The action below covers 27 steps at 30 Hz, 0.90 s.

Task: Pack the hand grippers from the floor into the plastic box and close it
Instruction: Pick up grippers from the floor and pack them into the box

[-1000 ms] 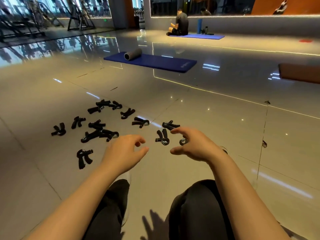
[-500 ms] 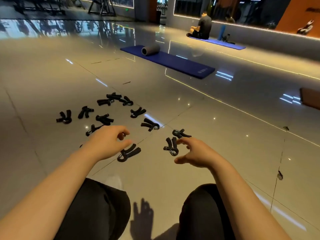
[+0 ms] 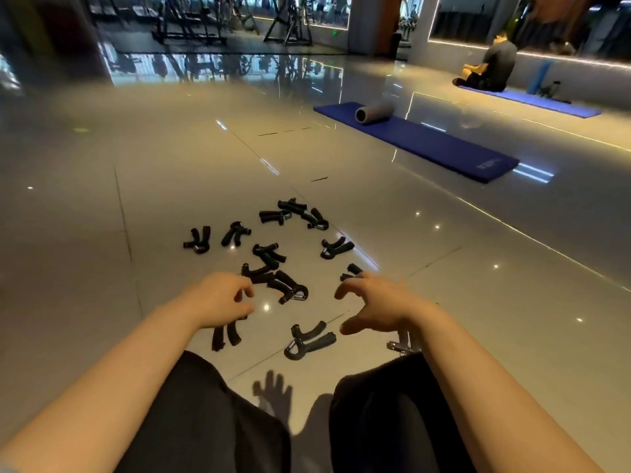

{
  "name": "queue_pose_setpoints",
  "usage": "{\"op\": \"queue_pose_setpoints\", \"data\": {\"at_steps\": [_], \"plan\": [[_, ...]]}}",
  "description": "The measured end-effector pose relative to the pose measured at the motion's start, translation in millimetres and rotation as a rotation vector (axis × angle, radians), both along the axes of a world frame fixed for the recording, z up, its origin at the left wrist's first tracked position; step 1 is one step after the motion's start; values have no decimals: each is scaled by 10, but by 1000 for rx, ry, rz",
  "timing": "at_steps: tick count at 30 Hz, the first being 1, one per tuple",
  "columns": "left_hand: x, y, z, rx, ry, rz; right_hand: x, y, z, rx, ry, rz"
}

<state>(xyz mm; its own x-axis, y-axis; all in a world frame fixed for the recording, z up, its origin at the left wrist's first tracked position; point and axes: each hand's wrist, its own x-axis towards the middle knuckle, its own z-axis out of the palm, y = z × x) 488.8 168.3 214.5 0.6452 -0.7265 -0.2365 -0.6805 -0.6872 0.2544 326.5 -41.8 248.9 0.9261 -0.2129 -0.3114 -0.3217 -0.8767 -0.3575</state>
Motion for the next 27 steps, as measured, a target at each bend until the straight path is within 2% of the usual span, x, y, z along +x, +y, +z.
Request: {"op": "queue_pose_setpoints", "data": {"at_steps": [3,8,11,13,14,19,24,27], "plan": [[285,-89,-13,91,21,-49,397,-256,-19,56,8,-8],[695,-65,91,127,-72,-59,871,-581,-150,314,252,-32],[934,-66,-193,249,-157,-77,1100,-636,-399,147,379,65],[1080,-75,-473,278,-24,-70,1240,-632,-564,19,435,170],[1144,-86,-581,300,24,-72,1298,-637,-634,-5,448,215],[1469,-276,-1224,376,-40,-151,1622,-833,-1126,-113,489,336],[1514,-479,-2066,400,-17,-203,1891,-992,-1994,-155,566,392],[1581,-568,-2593,411,-27,-166,1900,-1024,-2560,-151,558,435]]}}
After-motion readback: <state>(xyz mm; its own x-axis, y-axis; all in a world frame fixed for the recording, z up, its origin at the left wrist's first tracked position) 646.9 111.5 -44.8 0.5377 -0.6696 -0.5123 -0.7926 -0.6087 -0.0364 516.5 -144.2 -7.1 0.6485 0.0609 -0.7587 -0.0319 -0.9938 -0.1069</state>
